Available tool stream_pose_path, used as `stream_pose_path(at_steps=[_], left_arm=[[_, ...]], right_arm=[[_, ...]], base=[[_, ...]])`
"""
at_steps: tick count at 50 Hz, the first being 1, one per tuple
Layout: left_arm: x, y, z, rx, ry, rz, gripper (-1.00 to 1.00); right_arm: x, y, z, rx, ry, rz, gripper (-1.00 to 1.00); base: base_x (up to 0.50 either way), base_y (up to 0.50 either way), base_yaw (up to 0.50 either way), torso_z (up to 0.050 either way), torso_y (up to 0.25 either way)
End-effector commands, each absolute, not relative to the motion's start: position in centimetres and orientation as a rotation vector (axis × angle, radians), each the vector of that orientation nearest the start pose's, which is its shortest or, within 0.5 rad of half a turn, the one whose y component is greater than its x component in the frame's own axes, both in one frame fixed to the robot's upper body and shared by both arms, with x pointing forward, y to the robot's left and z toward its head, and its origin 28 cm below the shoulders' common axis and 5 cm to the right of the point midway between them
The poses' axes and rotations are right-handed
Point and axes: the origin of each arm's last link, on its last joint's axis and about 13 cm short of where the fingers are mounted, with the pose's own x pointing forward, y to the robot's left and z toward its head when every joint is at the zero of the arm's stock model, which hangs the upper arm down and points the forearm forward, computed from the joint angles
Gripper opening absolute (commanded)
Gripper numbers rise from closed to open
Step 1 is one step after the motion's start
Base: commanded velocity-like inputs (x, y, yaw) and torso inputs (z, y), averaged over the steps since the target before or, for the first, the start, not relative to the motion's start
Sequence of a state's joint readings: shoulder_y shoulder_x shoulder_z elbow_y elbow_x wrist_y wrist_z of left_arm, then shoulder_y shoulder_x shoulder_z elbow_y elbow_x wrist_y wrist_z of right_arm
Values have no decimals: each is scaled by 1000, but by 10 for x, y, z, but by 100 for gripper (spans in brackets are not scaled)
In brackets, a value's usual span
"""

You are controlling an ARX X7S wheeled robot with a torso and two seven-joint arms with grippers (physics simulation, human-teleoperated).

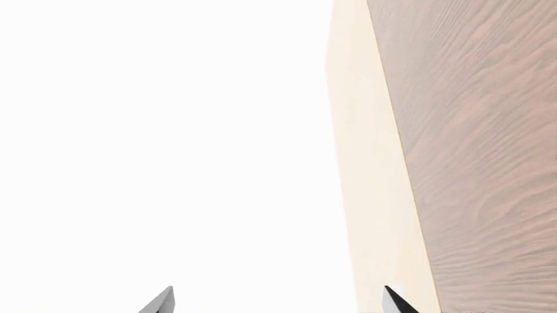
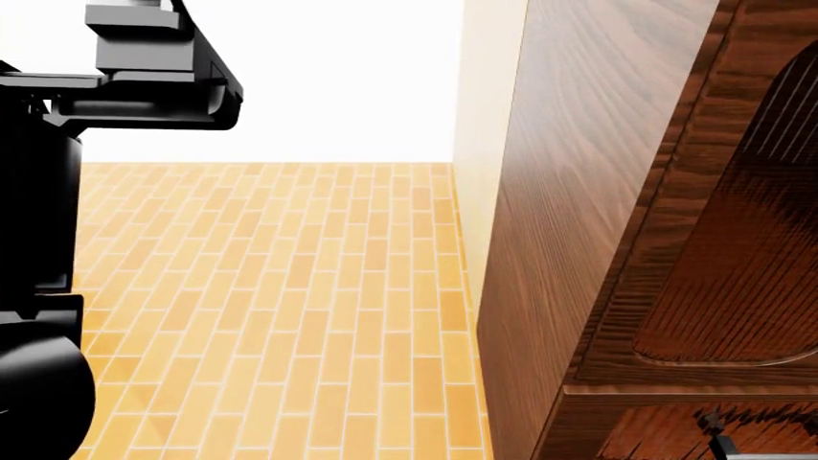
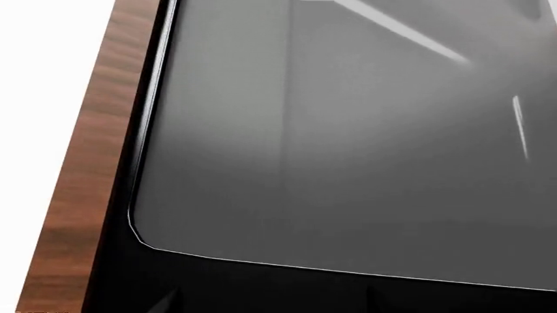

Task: Close the microwave door

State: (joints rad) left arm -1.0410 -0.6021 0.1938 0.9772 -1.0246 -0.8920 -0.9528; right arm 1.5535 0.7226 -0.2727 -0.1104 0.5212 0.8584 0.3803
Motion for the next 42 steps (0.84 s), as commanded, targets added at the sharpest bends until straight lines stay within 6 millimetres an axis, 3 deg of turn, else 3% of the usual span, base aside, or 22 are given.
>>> stream_pose_path(at_steps=[1,24,31,42], left_arm=[[185,206,312,62,-769,21,100],[187,206,308,77,-759,24,100],[187,206,308,76,-756,24,100],[187,207,307,68,-751,28,100]], right_arm=[[291,-234,439,-213,-622,-427,100],[318,-252,459,-222,-585,-390,100],[317,-252,457,-227,-590,-385,100],[290,-249,451,-236,-657,-384,100]], base=[[0,0,0,0,0],[6,0,2,1,0],[12,-2,6,5,0],[3,-1,2,1,0]])
